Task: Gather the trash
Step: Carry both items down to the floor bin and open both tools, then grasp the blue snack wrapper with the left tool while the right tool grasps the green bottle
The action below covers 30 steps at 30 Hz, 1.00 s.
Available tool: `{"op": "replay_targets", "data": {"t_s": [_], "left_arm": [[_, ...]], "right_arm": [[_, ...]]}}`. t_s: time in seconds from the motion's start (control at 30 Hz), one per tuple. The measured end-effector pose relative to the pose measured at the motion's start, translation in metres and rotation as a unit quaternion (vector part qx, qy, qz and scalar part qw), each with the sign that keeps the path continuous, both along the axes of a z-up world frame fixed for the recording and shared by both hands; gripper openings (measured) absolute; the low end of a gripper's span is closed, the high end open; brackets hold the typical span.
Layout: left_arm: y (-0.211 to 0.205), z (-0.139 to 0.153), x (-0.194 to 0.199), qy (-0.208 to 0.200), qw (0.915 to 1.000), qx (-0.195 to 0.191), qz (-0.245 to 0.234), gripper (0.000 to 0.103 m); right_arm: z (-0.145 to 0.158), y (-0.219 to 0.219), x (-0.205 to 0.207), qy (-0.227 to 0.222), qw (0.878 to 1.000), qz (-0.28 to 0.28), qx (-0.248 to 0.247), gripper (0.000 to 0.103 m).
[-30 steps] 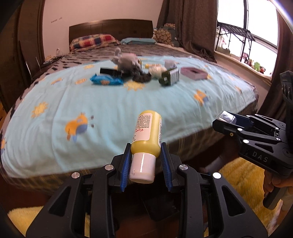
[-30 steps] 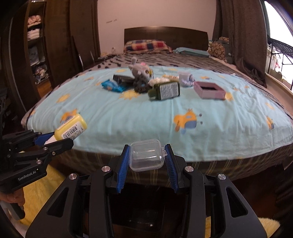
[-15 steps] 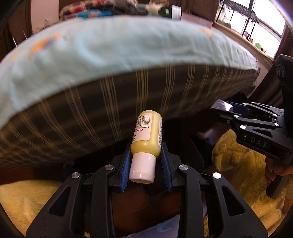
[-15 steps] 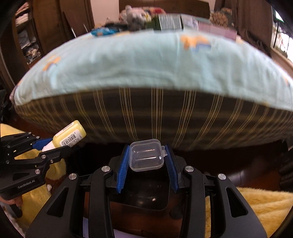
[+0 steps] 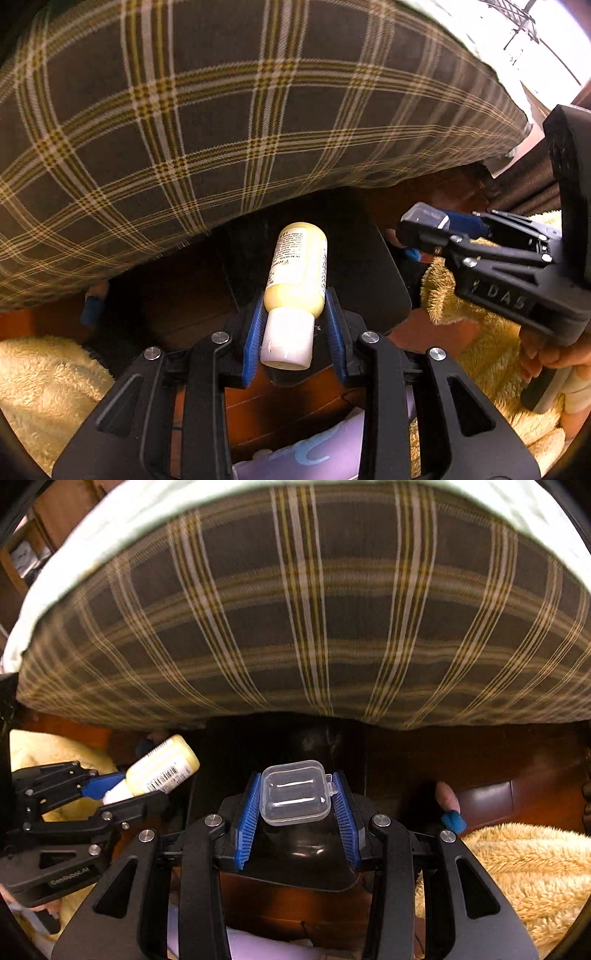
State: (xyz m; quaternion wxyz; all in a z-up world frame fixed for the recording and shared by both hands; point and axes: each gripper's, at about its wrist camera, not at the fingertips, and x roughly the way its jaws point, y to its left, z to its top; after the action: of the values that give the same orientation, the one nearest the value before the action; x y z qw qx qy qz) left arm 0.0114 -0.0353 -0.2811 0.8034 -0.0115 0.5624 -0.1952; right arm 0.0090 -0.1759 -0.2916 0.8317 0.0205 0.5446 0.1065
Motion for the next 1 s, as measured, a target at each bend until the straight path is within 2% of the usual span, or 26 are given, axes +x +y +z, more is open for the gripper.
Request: {"op": "replay_targets", "data": {"t_s": [0.23, 0.3, 0.37, 0.4, 0.6, 0.7, 0.87, 1.0], "left_arm": [[-0.008, -0.007, 0.002, 0.011, 0.9999, 0.001, -0.007, 0.03], [-0.011, -0.007, 0.005, 0.01, 0.9999, 0.005, -0.01, 0.034], [-0.009, -0.005, 0.004, 0.006, 0.9999, 0.006, -0.012, 0.044], [-0.011, -0.002, 0.003, 0.003, 0.9999, 0.008, -0.012, 0.045], [-0.009, 0.013, 0.002, -0.02, 0.9995, 0.025, -0.002, 0.051], [-0.004, 0.029, -0.003, -0.046, 0.9984, 0.032, 0.007, 0.056], [0.01, 0.073, -0.006, -0.107, 0.9931, 0.032, 0.035, 0.068], [0.018, 0.105, -0.004, -0.137, 0.9888, 0.031, 0.052, 0.077]], "right_arm": [[-0.012, -0.002, 0.004, 0.007, 1.0, -0.014, 0.012, 0.041], [-0.007, -0.005, 0.009, 0.009, 1.0, -0.015, 0.012, 0.044], [-0.006, -0.009, 0.008, 0.009, 1.0, -0.02, 0.014, 0.053], [-0.004, -0.014, 0.011, 0.008, 1.0, -0.022, 0.016, 0.055], [0.017, -0.04, 0.019, -0.006, 0.999, -0.039, 0.023, 0.057], [0.035, -0.05, 0.017, -0.028, 0.998, -0.053, 0.022, 0.064], [0.089, -0.064, 0.014, -0.094, 0.993, -0.064, 0.021, 0.074], [0.128, -0.07, 0.019, -0.136, 0.989, -0.056, 0.024, 0.086]]}}
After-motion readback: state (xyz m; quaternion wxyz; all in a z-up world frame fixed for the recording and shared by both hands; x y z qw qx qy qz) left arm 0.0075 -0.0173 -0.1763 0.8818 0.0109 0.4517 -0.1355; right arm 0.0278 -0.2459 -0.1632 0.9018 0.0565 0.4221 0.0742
